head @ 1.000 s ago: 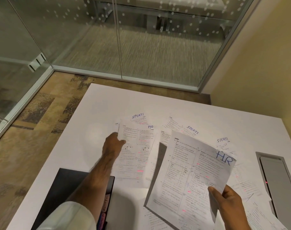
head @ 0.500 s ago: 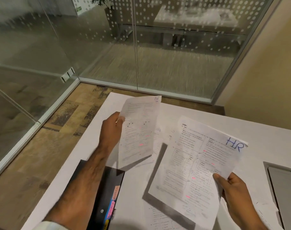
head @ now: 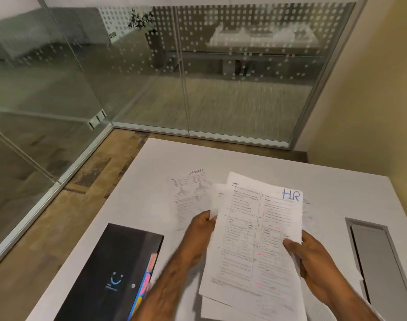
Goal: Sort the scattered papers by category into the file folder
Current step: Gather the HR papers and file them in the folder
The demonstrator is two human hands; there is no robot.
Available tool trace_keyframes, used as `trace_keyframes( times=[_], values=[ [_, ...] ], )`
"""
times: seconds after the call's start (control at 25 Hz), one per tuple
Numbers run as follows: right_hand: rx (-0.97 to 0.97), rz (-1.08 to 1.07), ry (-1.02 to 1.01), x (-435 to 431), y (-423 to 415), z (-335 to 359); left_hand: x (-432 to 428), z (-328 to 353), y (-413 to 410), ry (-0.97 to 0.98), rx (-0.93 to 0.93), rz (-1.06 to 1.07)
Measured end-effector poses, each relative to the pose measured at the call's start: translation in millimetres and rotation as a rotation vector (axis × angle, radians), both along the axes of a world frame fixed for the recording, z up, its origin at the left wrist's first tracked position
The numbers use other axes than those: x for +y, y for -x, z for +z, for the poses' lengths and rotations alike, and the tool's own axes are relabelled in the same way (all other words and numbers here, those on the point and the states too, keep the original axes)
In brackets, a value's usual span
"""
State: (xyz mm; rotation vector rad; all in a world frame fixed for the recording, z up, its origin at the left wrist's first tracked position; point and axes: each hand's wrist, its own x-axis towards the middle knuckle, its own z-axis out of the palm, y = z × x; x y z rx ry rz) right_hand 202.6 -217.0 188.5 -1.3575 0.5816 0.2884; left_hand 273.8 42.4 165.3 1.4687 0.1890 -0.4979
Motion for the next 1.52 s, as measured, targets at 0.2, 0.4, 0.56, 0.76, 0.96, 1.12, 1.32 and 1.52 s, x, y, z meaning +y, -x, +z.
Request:
trace_keyframes(
  times=[0.2, 0.4, 0.56, 0.76, 0.96, 1.12, 1.32, 1.52],
  values=[
    [0.092, -0.057, 0.034, -43, 27, -19, -38, -73, -7, -0.429, -0.082, 0.083],
    [0.142, -0.200, 0.060, -79, 42, -31, -29, -145, -23, -1.134, 0.009, -0.066],
    [0.151, -0.249, 0.070, -94, 47, -33, -31, -159, -28, -1.357, 0.036, -0.138],
    [0.139, -0.266, 0.063, -99, 47, -36, -27, -160, -41, -1.284, 0.006, -0.022],
    [0.110, -0.274, 0.039, -99, 43, -36, -28, -140, -42, -0.974, -0.031, 0.101],
    [0.071, -0.278, -0.025, -96, 39, -29, -27, -98, -37, -0.707, -0.145, 0.174],
    [-0.004, -0.299, -0.123, -83, 24, -9, -16, -43, -13, -0.534, -0.270, 0.274],
    [-0.090, -0.271, -0.215, -66, 11, 19, -25, 9, 37, -0.239, -0.151, 0.373]
  ],
)
